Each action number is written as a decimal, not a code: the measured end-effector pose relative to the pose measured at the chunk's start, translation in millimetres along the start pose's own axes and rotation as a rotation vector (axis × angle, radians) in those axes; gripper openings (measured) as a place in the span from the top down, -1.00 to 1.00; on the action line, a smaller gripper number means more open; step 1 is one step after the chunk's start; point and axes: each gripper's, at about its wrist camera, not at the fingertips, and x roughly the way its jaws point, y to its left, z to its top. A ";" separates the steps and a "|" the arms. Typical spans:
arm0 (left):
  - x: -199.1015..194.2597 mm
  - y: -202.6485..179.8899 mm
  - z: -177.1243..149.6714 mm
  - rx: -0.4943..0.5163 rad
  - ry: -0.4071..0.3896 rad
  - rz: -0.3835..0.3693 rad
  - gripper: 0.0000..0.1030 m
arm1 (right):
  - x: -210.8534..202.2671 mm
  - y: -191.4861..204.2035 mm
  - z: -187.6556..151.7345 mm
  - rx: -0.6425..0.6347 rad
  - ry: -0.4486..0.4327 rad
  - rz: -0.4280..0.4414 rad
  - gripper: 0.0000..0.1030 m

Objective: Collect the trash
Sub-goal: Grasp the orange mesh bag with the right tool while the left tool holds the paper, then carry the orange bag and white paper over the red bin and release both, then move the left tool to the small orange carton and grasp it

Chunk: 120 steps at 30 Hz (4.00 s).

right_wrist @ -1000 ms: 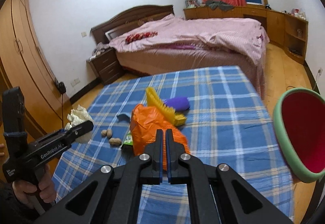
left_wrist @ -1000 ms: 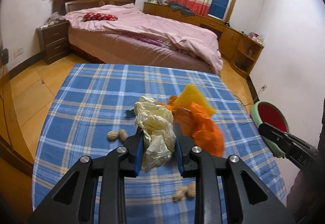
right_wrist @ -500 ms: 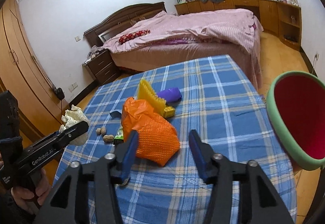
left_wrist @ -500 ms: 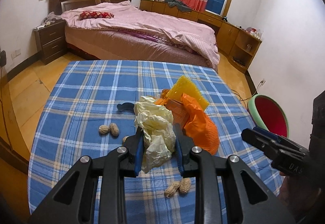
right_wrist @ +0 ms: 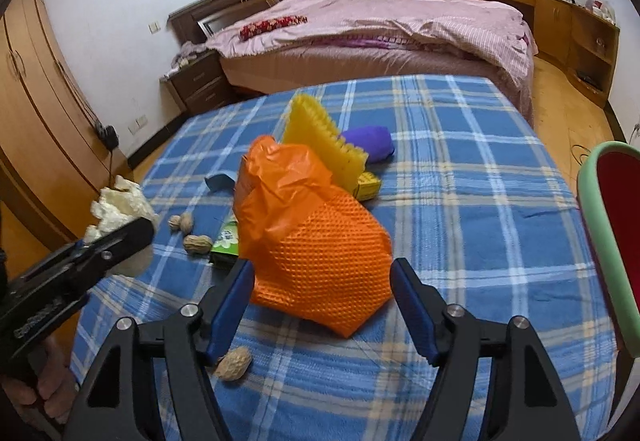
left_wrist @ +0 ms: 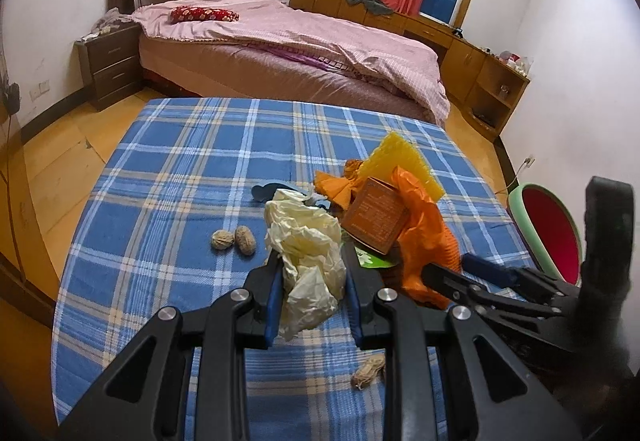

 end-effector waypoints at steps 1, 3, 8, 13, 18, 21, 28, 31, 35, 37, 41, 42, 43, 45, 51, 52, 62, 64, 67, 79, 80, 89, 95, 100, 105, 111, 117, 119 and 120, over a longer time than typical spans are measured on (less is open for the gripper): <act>0.4 0.7 -0.4 -0.002 0.001 0.000 0.48 | 3.5 0.1 -1.0 -0.001 0.013 0.002 0.23; 0.5 1.0 -0.7 -0.003 0.002 -0.001 0.49 | 5.4 -1.0 -4.0 0.001 0.020 0.009 0.73; 0.0 0.2 -0.5 0.001 -0.002 -0.007 0.48 | -6.0 -11.3 -8.6 0.033 -0.005 0.022 0.97; -0.7 -1.8 -0.2 0.003 -0.004 -0.007 0.48 | -23.9 -19.2 -6.5 0.061 -0.070 0.029 0.95; -2.0 -0.9 -1.1 -0.004 -0.005 0.000 0.49 | -23.5 -19.3 -2.3 0.076 -0.076 0.048 -0.25; -1.1 1.6 -1.2 -0.011 -0.002 0.003 0.49 | -17.8 -15.4 1.2 0.064 -0.069 0.034 -0.35; 1.3 7.0 -0.6 -0.019 0.003 0.006 0.49 | 12.6 -9.9 6.0 0.000 -0.006 0.007 -0.37; 2.6 8.6 -0.3 -0.021 0.005 0.009 0.49 | 19.9 -11.3 5.0 0.001 0.016 0.015 -0.16; 3.7 8.9 -0.2 -0.024 0.007 0.009 0.49 | 19.4 -14.0 2.9 -0.003 0.023 0.019 0.65; 3.2 7.3 0.0 -0.019 0.006 0.006 0.48 | 14.6 -15.9 1.8 0.006 0.013 0.026 0.82; -0.1 0.1 0.9 -0.004 -0.001 -0.002 0.48 | -9.5 -21.2 -1.2 0.024 -0.044 0.028 0.84; -1.4 -2.6 0.9 0.001 -0.003 -0.004 0.49 | -16.1 -22.9 -1.6 0.030 -0.058 0.031 0.84; -2.6 -5.8 1.3 0.006 -0.005 -0.008 0.48 | -24.3 -25.1 -2.2 0.037 -0.073 0.032 0.84; -4.2 -12.4 2.2 0.017 -0.009 -0.018 0.48 | -41.2 -30.4 -3.2 0.046 -0.104 0.030 0.84; -9.0 -39.9 7.7 0.063 -0.017 -0.060 0.48 | -84.8 -45.0 -7.4 0.071 -0.185 -0.018 0.84; -9.2 -46.5 8.7 0.075 -0.017 -0.071 0.48 | -93.4 -50.7 -8.7 0.083 -0.200 -0.033 0.84; -1.3 -122.7 17.7 0.206 -0.010 -0.192 0.49 | -147.8 -117.1 -18.2 0.197 -0.276 -0.192 0.84; 2.1 -141.5 18.3 0.235 -0.006 -0.218 0.49 | -155.8 -134.1 -21.9 0.228 -0.283 -0.226 0.84; 9.0 -168.3 19.3 0.278 0.003 -0.251 0.49 | -163.2 -156.9 -27.6 0.273 -0.285 -0.273 0.83; 52.4 -270.6 12.9 0.438 0.060 -0.366 0.49 | -170.7 -238.6 -55.9 0.435 -0.269 -0.378 0.78; 58.4 -279.8 12.1 0.451 0.068 -0.376 0.49 | -170.1 -244.5 -57.9 0.445 -0.267 -0.382 0.78; 94.8 -329.8 0.9 0.510 0.133 -0.436 0.38 | -164.4 -281.0 -70.2 0.509 -0.256 -0.393 0.71; 98.2 -339.4 -5.2 0.541 0.117 -0.419 -0.06 | -166.3 -291.5 -76.9 0.535 -0.270 -0.380 0.25; 94.4 -336.4 -4.9 0.526 0.118 -0.420 -0.09 | -168.9 -291.4 -75.9 0.542 -0.281 -0.374 0.12; 89.1 -323.2 1.3 0.493 0.114 -0.419 -0.09 | -171.6 -285.4 -72.2 0.533 -0.294 -0.368 0.08; 73.1 -296.0 6.1 0.438 0.103 -0.394 -0.09 | -176.8 -265.5 -67.2 0.509 -0.311 -0.338 -0.04; 59.7 -264.5 12.8 0.388 0.079 -0.352 -0.09 | -177.8 -245.5 -62.6 0.486 -0.319 -0.307 -0.10; 55.2 -253.5 14.7 0.372 0.070 -0.336 -0.09 | -176.7 -238.9 -60.4 0.479 -0.318 -0.299 -0.12; 54.3 -249.3 15.7 0.365 0.067 -0.331 -0.09 | -176.2 -235.3 -59.0 0.475 -0.317 -0.296 -0.12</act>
